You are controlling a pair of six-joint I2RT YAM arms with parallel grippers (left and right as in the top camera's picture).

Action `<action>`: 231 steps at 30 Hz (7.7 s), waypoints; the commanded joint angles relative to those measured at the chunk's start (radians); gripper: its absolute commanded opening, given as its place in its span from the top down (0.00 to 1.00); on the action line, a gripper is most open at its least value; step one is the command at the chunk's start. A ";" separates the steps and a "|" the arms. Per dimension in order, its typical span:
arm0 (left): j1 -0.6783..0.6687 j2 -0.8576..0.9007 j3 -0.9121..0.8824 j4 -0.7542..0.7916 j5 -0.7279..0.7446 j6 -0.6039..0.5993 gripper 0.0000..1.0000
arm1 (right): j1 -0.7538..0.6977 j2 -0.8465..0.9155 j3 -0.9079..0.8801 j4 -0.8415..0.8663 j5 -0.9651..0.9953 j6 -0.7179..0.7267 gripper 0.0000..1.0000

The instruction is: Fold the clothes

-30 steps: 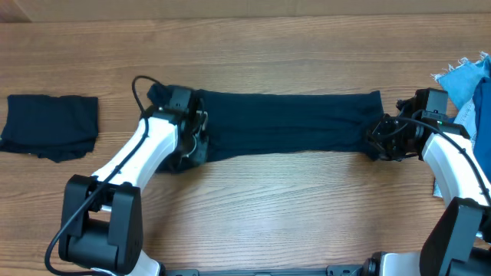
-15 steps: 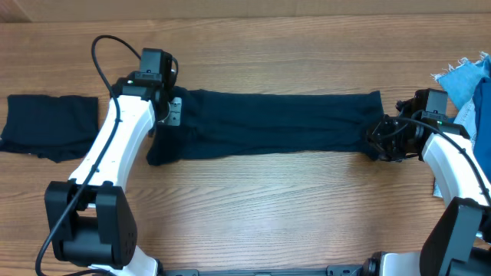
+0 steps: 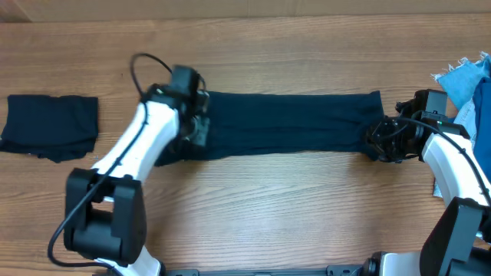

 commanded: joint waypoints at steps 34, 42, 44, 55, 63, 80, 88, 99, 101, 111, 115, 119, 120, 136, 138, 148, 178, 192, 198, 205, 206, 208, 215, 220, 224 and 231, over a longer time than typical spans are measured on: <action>0.024 0.012 -0.120 0.265 0.066 -0.038 0.74 | 0.003 0.000 -0.005 -0.007 -0.008 -0.030 0.64; 0.029 0.006 -0.001 0.185 0.053 -0.013 0.96 | 0.003 0.000 -0.005 -0.007 -0.008 -0.030 0.64; 0.028 0.005 0.156 0.080 0.052 0.020 0.96 | 0.003 0.000 -0.005 -0.005 -0.008 -0.030 0.64; 0.029 0.160 0.169 0.068 0.015 0.058 0.71 | 0.003 0.000 -0.005 -0.023 -0.008 -0.033 0.62; 0.029 0.157 0.146 -0.010 -0.042 0.048 0.72 | 0.003 0.000 -0.005 -0.041 0.027 -0.031 0.60; 0.029 0.157 -0.047 0.124 -0.045 -0.020 0.74 | 0.060 0.166 0.003 0.179 0.016 0.057 0.84; 0.029 0.157 -0.047 0.124 -0.045 -0.019 0.74 | 0.042 0.166 0.033 0.363 0.004 0.058 0.96; 0.029 0.157 -0.047 0.124 -0.045 -0.019 0.74 | -0.093 0.166 0.064 0.270 -0.182 0.023 0.55; 0.029 0.157 -0.047 0.123 -0.045 -0.019 0.73 | -0.095 0.166 0.064 0.172 -0.169 0.023 0.64; 0.029 0.157 -0.047 0.123 -0.045 -0.019 0.74 | -0.237 0.113 0.062 0.083 -0.109 -0.192 0.53; 0.029 0.157 -0.047 0.123 -0.045 -0.019 0.73 | -0.187 0.140 0.053 0.087 -0.072 -0.213 0.54; 0.029 0.157 -0.047 0.124 -0.045 -0.019 0.73 | -0.180 0.166 0.032 0.098 -0.029 -0.212 0.54; 0.029 0.157 -0.047 0.123 -0.045 -0.019 0.74 | -0.180 0.177 0.022 0.114 -0.019 -0.210 0.54; 0.029 0.157 -0.047 0.121 -0.045 -0.019 0.73 | -0.240 0.162 0.118 0.169 -0.015 -0.249 0.96; 0.029 0.157 -0.047 0.120 -0.045 -0.019 0.73 | -0.238 0.163 0.123 0.188 -0.014 -0.332 0.94; 0.029 0.157 -0.047 0.120 -0.045 -0.019 0.73 | -0.224 0.163 0.123 0.108 -0.115 -0.336 0.66; 0.057 0.312 0.106 0.109 0.064 -0.106 0.94 | -0.097 0.247 0.125 0.134 0.369 -0.051 0.60; 0.027 0.254 0.372 -0.056 0.238 -0.060 0.80 | -0.135 0.279 0.393 -0.074 -0.130 -0.290 0.20; 0.027 0.192 0.697 -0.267 0.236 -0.060 0.75 | -0.135 0.470 0.388 -0.068 -0.309 -0.449 0.17; 0.029 -0.041 0.817 -0.391 0.040 -0.082 0.65 | -0.133 0.504 0.383 -0.063 -0.321 -0.505 0.14; 0.029 -0.071 0.817 -0.419 0.031 -0.091 0.65 | -0.124 0.505 0.382 -0.060 -0.321 -0.505 0.14; 0.029 -0.092 0.817 -0.441 0.029 -0.091 0.65 | -0.099 0.506 0.378 -0.038 -0.319 -0.505 0.14; 0.029 -0.105 0.817 -0.486 0.029 -0.091 0.70 | -0.024 0.539 0.367 -0.010 -0.231 -0.475 0.56; 0.029 -0.116 0.817 -0.491 0.029 -0.090 0.71 | -0.043 0.537 0.377 -0.046 -0.245 -0.475 0.90; 0.029 -0.116 0.817 -0.498 0.029 -0.086 0.71 | -0.100 0.511 0.394 -0.085 -0.132 -0.417 0.96; 0.029 -0.116 0.817 -0.493 -0.050 -0.083 0.69 | -0.190 0.354 0.528 -0.195 0.049 -0.418 0.96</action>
